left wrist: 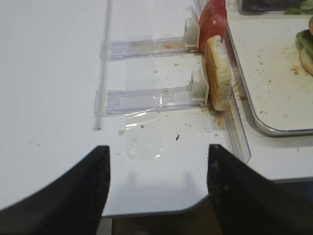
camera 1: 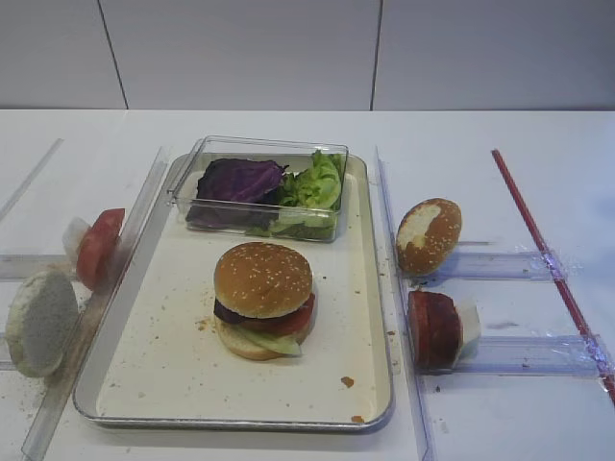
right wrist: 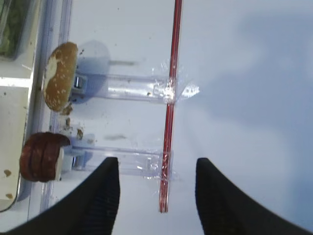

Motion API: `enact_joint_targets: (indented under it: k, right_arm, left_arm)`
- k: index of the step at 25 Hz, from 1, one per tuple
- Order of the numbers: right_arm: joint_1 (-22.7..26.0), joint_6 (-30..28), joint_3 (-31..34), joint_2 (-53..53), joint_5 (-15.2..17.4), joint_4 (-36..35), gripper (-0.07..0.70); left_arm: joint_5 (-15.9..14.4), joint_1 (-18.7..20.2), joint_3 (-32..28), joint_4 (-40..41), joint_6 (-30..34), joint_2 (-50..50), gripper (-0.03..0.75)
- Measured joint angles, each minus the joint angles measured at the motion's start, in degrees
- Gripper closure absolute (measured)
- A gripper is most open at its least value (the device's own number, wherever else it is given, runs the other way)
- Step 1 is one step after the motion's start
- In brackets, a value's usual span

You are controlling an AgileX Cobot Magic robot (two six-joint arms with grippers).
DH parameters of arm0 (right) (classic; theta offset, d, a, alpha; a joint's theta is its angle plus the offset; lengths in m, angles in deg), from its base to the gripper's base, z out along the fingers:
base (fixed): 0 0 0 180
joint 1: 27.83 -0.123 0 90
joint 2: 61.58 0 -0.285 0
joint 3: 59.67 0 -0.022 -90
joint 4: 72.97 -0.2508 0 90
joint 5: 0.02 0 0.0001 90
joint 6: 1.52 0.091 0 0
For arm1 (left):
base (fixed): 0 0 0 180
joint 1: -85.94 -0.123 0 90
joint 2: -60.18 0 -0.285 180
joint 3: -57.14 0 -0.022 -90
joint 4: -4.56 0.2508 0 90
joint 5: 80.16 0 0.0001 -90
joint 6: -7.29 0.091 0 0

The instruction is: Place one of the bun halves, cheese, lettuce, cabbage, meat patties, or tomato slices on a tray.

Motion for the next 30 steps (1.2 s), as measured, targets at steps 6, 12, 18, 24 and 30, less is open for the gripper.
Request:
enact_joint_targets:
  k: [6, 12, 18, 24, 30]
  right_arm:
    - [0.0, -0.84, 11.99, -10.8, 0.28, 0.0, 0.25]
    - [0.0, -2.09, 21.68, -22.93, 0.51, 0.0, 0.287]
    - [0.0, -2.2, 29.88, -35.64, 0.87, 0.0, 0.307]
    - [0.0, -2.69, 35.9, -47.03, 1.13, 0.0, 0.309]
    - [0.05, -3.35, 40.95, -55.65, 1.51, 0.21, 0.309]
  left_arm:
    - [0.0, 0.0, 0.0, 0.0, 0.0, 0.0, 0.303]
    - [0.0, 0.0, 0.0, 0.0, 0.0, 0.0, 0.303]
    - [0.0, 0.0, 0.0, 0.0, 0.0, 0.0, 0.303]
    - [0.0, 0.0, 0.0, 0.0, 0.0, 0.0, 0.303]
    - [0.0, 0.0, 0.0, 0.0, 0.0, 0.0, 0.303]
